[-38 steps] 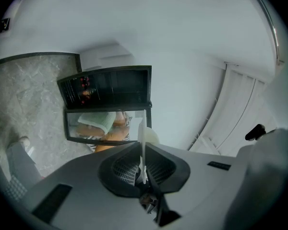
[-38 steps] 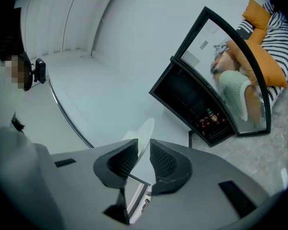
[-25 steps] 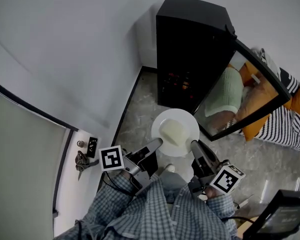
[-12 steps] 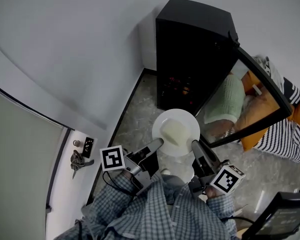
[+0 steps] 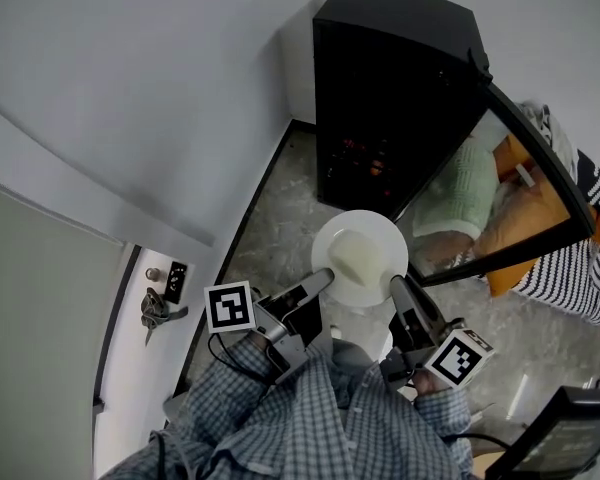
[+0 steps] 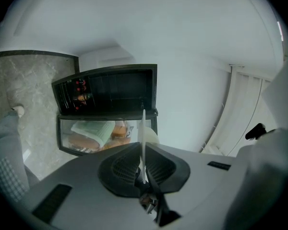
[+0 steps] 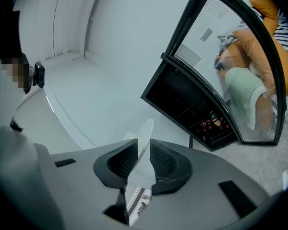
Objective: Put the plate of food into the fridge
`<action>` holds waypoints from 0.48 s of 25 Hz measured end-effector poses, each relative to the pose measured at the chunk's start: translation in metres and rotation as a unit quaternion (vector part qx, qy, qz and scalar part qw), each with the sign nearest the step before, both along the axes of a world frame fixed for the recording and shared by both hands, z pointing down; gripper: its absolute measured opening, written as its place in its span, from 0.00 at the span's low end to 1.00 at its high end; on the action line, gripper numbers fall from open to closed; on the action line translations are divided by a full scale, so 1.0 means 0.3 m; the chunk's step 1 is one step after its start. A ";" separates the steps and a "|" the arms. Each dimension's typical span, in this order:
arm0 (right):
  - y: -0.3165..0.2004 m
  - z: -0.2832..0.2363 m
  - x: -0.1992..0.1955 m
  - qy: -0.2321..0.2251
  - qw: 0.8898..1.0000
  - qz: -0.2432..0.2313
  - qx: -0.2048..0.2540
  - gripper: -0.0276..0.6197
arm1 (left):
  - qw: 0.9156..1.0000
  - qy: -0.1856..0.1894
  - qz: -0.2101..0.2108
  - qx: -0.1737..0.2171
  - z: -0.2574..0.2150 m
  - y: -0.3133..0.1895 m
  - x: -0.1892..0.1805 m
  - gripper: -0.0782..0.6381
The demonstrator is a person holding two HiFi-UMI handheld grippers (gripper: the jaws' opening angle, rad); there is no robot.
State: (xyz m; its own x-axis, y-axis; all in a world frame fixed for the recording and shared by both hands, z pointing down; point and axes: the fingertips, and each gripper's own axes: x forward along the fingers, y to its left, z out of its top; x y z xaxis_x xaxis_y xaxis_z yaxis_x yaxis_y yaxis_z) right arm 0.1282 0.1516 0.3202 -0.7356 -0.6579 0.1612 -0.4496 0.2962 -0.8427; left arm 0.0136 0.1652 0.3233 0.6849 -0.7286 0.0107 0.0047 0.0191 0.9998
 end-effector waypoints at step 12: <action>-0.123 0.042 -0.058 0.007 1.000 -0.002 -0.016 0.17 | 1.000 -0.008 0.004 -0.011 0.040 -0.130 -0.061 0.13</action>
